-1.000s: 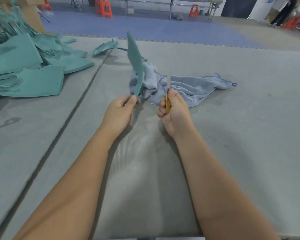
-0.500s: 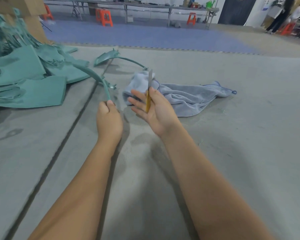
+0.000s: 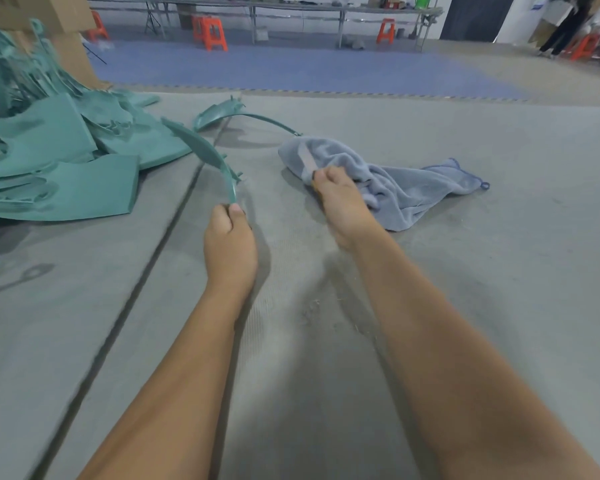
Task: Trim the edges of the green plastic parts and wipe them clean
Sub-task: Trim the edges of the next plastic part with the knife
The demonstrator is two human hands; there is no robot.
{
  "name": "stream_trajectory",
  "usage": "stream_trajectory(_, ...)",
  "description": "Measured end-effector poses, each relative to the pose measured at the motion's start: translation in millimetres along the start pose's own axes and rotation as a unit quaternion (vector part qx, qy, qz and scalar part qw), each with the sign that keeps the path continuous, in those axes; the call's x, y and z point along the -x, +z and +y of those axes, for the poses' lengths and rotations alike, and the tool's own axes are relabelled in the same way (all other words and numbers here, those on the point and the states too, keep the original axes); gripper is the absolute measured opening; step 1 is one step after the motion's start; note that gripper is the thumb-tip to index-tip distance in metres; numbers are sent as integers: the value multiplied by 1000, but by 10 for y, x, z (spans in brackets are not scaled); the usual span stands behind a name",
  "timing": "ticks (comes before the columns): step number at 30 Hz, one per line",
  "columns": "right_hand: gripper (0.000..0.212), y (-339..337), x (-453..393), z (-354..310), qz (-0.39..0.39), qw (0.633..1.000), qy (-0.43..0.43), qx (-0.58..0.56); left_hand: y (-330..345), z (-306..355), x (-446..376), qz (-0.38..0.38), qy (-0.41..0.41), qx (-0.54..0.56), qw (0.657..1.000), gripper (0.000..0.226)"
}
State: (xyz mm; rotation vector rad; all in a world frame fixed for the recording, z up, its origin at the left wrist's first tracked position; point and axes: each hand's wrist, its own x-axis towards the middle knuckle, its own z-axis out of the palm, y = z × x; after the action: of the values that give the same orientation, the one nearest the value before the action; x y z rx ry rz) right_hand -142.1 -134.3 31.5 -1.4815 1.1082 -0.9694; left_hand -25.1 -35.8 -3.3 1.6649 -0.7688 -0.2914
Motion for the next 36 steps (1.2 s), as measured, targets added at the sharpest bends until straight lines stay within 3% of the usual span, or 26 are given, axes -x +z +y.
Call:
stream_trajectory(9, 19, -706, 20, 76, 101, 985, 38, 136, 55, -1, 63, -90, 58, -42, 993, 34)
stream_trajectory(12, 31, -562, 112, 32, 150, 970, -7, 188, 54, -16, 45, -109, 43, -22, 993, 34)
stream_trajectory(14, 29, -439, 223, 26, 172, 977, -55, 116, 46, -26, 61, -128, 42, -13, 991, 31)
stream_trajectory(17, 19, -262, 415, 72, 104, 991, -70, -47, 31, -27, 96, -157, 47, -29, 986, 29)
stream_trajectory(22, 29, -150, 532, 267, 40, 988, -36, -145, -5, -14, 119, -178, 38, -5, 983, 27)
stream_trajectory(27, 50, -218, 510, 260, -53, 991, 9, -124, -23, -16, 155, -193, 77, -58, 976, 25)
stream_trajectory(31, 35, -191, 570, 264, -83, 994, -10, -77, -27, -18, 177, -208, 118, -99, 966, 26)
stream_trajectory(36, 16, -175, 626, 261, -23, 991, -41, -123, -31, 0, 187, -210, 138, -113, 961, 28)
